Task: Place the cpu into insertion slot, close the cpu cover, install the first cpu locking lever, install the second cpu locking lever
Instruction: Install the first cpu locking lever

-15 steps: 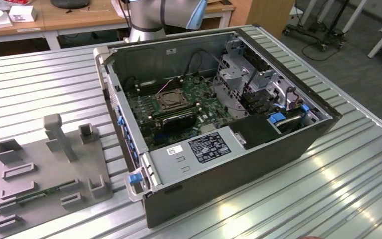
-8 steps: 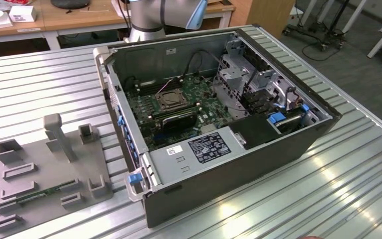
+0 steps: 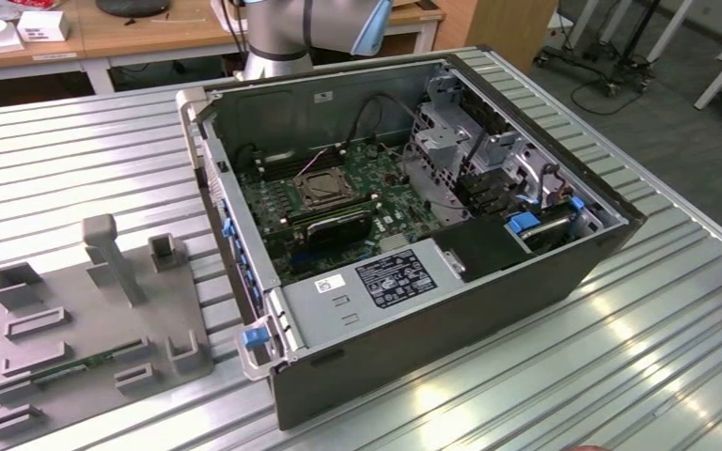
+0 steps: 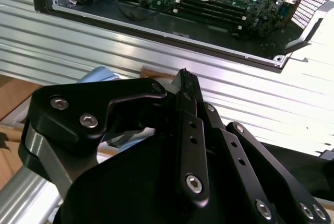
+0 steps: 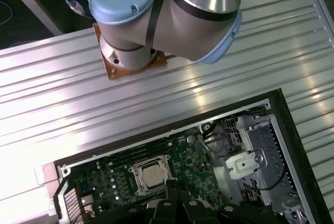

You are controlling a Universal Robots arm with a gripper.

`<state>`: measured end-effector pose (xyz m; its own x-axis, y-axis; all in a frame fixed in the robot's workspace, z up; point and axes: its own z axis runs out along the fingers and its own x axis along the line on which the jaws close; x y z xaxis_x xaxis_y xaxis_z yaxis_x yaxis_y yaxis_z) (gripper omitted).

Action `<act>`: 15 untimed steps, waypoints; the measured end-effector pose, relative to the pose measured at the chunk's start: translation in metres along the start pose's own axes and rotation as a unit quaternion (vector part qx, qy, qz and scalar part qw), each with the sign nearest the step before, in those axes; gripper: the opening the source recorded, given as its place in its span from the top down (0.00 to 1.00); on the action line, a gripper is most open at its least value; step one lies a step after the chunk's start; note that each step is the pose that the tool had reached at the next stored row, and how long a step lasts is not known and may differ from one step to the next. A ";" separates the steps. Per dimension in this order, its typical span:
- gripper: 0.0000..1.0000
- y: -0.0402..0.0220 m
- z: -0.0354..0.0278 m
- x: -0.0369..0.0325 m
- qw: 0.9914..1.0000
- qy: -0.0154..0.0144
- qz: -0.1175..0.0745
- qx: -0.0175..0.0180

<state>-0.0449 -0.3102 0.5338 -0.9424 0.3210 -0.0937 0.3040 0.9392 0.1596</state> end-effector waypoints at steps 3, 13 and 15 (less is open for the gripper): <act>0.89 -0.0011 0.0054 0.0005 1.000 0.000 0.000 0.000; 0.89 -0.0045 0.0232 0.0020 1.000 0.000 0.000 0.000; 0.89 -0.0052 0.0268 0.0023 1.000 0.000 0.000 0.000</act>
<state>-0.0449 -0.3110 0.5064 -0.9422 0.3218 -0.0938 0.3047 0.9389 0.1598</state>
